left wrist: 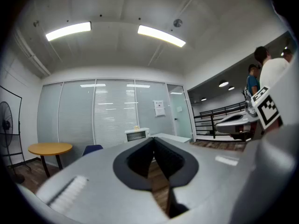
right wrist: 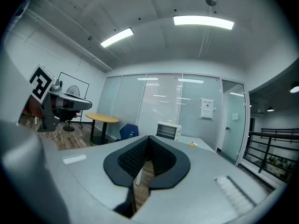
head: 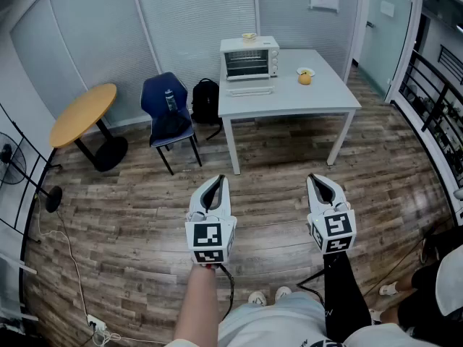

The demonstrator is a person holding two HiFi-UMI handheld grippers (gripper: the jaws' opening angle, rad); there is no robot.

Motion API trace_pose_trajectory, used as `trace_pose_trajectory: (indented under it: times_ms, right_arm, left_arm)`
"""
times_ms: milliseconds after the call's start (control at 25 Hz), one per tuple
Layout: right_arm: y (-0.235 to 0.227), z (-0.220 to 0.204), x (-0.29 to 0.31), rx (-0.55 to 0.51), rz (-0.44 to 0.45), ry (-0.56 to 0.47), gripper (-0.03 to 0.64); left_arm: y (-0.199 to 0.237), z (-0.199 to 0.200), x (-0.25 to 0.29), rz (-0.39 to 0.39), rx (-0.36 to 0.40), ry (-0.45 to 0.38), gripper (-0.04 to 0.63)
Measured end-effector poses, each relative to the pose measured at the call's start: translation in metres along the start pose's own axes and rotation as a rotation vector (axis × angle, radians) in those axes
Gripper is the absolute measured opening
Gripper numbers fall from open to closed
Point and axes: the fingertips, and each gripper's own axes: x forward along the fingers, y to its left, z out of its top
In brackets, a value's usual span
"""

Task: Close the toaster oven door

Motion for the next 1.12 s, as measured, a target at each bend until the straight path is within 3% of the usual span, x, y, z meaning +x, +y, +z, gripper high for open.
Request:
trace_pose_trajectory:
  times_ms: [720,800,880,1120]
  right_arm:
    - [0.003,-0.016,0.022,0.028,-0.025,0.012,0.009]
    - [0.0,-0.018,0.032,0.024,-0.019,0.014,0.066]
    - [-0.004,-0.021,0.044,0.022,-0.011,0.017,0.072]
    - [-0.021,-0.03,0.1,0.027,0.008,0.014,0.072]
  left_arm:
    - [-0.002,-0.016,0.021,-0.083,-0.028,0.003,0.065]
    - [-0.002,-0.018,0.031,-0.089,-0.026,0.004,0.103]
    - [-0.002,-0.02,0.044,-0.095,-0.021,0.01,0.153]
    - [0.016,-0.029,0.092,-0.071,-0.013,0.012,0.153]
